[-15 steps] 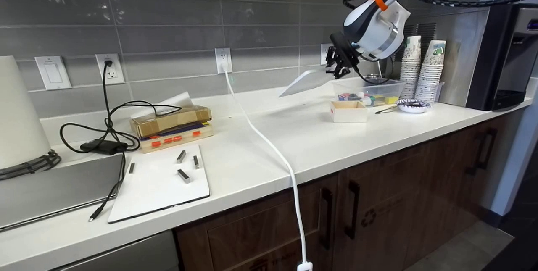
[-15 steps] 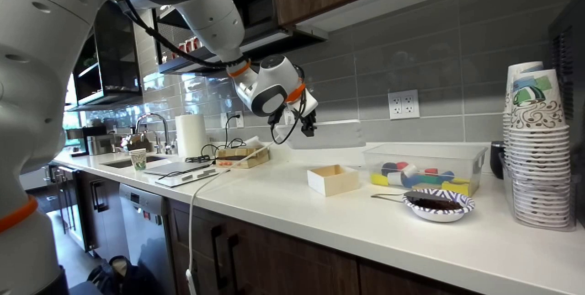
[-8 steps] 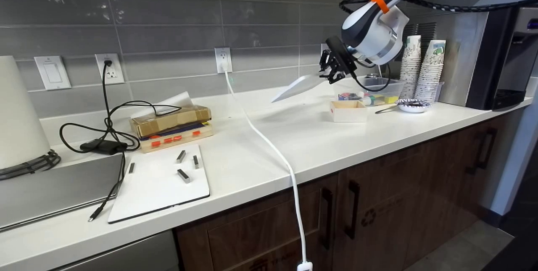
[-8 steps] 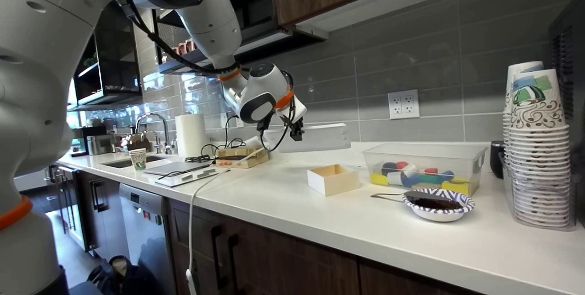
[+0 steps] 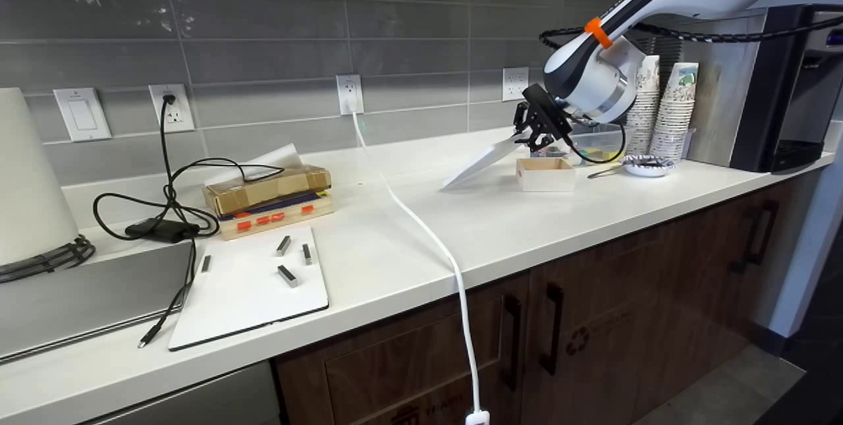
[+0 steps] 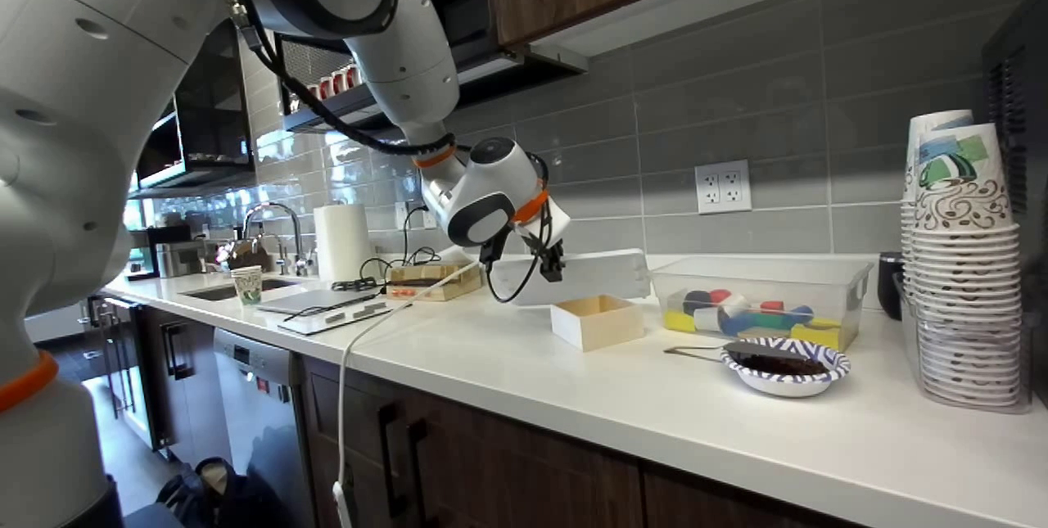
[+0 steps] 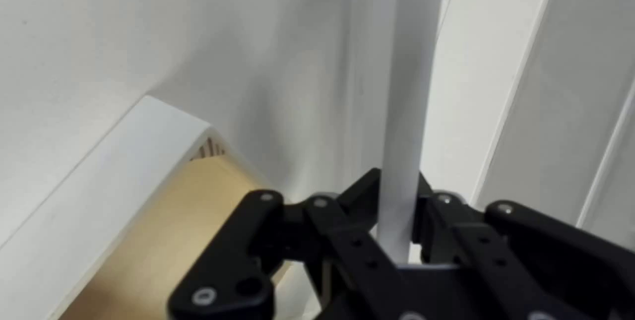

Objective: Take the white lid off of the plastic box

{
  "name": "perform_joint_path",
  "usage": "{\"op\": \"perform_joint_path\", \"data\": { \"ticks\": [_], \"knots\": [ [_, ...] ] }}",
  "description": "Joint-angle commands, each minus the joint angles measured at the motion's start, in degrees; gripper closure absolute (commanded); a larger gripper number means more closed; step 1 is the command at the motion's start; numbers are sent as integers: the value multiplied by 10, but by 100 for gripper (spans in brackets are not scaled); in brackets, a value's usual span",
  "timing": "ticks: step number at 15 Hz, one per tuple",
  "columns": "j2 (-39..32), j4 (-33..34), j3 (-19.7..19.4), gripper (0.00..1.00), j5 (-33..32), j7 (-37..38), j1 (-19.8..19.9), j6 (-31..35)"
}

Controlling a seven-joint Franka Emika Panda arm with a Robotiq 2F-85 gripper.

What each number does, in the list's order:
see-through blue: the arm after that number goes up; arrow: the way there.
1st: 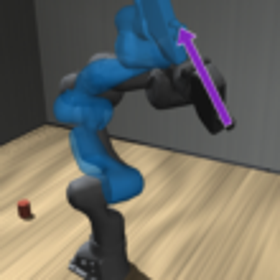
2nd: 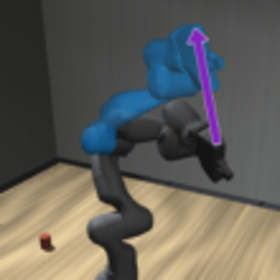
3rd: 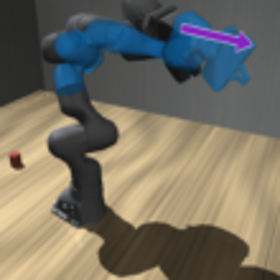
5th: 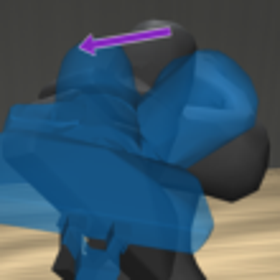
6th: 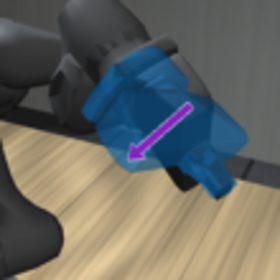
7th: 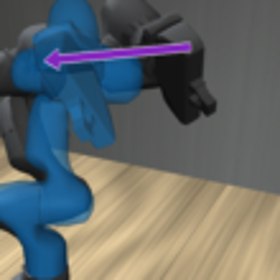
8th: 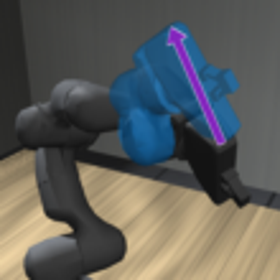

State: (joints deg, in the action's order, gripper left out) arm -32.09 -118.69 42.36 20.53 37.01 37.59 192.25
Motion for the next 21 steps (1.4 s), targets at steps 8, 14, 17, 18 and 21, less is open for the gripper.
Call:
{"op": "perform_joint_path", "data": {
  "ticks": [8, 14, 17, 18, 21],
  "knots": [
    [-10, 16, -60, 63, 4, -3, -38, -11],
    [-6, 14, -75, 21, 6, 1, -51, -15],
    [-2, 12, -65, 1, 6, 4, -42, -10],
    [1, 11, -62, 0, 6, 5, -38, -8],
    [10, 10, -56, 0, 7, 7, -31, -6]
  ]
}}
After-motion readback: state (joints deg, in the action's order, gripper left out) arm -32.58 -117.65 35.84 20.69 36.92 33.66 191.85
